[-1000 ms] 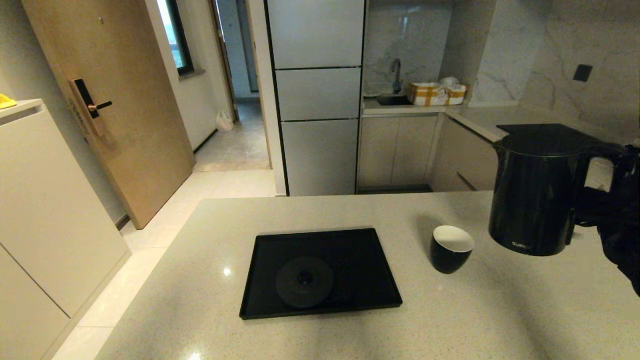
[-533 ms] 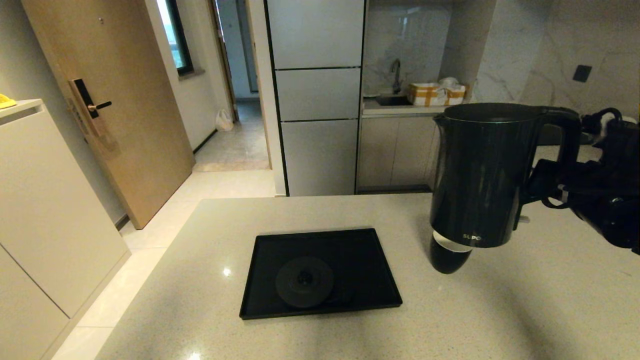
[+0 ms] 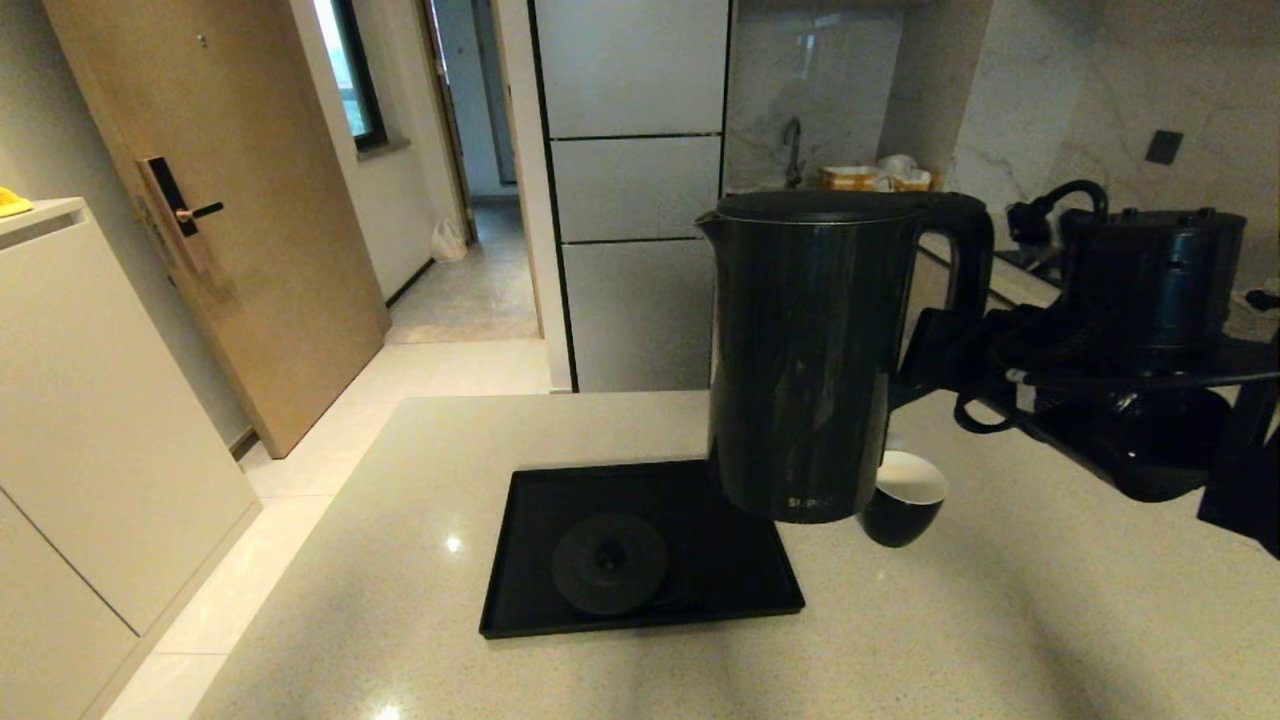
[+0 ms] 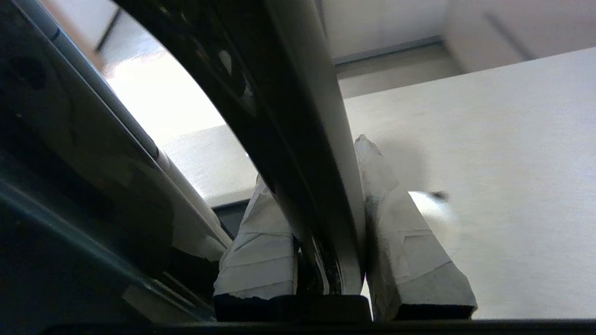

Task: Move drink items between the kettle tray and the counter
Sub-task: Return the kettle to its original position

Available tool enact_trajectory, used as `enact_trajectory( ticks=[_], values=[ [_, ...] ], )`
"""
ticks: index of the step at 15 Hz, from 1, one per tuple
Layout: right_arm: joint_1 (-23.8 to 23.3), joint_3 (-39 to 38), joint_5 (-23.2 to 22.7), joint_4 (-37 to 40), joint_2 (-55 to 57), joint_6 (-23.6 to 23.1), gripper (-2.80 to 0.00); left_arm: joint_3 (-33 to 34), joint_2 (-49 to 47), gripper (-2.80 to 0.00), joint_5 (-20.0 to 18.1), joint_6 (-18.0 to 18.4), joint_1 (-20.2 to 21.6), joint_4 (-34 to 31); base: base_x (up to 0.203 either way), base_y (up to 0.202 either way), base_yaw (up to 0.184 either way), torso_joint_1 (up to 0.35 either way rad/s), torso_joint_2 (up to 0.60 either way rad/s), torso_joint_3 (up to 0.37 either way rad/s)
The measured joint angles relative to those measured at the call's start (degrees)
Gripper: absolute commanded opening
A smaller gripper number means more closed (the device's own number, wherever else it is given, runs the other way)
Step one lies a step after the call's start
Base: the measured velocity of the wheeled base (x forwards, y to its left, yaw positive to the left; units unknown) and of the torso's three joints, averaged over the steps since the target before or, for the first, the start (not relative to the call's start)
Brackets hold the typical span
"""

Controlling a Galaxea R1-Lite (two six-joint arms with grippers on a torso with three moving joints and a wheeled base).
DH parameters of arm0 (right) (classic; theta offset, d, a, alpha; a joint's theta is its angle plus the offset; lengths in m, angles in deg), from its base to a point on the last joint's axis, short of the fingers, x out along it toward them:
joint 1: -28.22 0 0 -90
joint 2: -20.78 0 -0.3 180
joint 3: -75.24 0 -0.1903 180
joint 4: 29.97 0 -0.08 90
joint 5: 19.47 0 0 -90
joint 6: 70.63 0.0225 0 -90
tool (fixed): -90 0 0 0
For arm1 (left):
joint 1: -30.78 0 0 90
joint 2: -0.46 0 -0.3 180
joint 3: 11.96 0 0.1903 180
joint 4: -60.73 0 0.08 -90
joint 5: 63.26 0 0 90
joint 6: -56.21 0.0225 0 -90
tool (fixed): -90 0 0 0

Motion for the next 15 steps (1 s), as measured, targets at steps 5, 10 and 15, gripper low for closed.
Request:
enact_trajectory(
  ticks=[5,10,15],
  values=[
    [5.45,2.28,-1.58,-5.30,9.20,1.88,-2.80,0.00,0.00,-2.80,0.00,-0.02,0.00,0.00,0.000,0.000,0.000,0.000,0.00,0.000],
    [7.77,4.49,-3.58,-17.00,22.44,1.71,-2.80,0.00,0.00,-2.80,-0.01,-0.02,0.00,0.00,0.000,0.000,0.000,0.000,0.00,0.000],
    [9.04,11.61,-5.40,-16.79,31.51,1.71,-2.80,0.00,0.00,-2.80,0.00,-0.02,0.05,0.00,0.000,0.000,0.000,0.000,0.00,0.000]
  ],
)
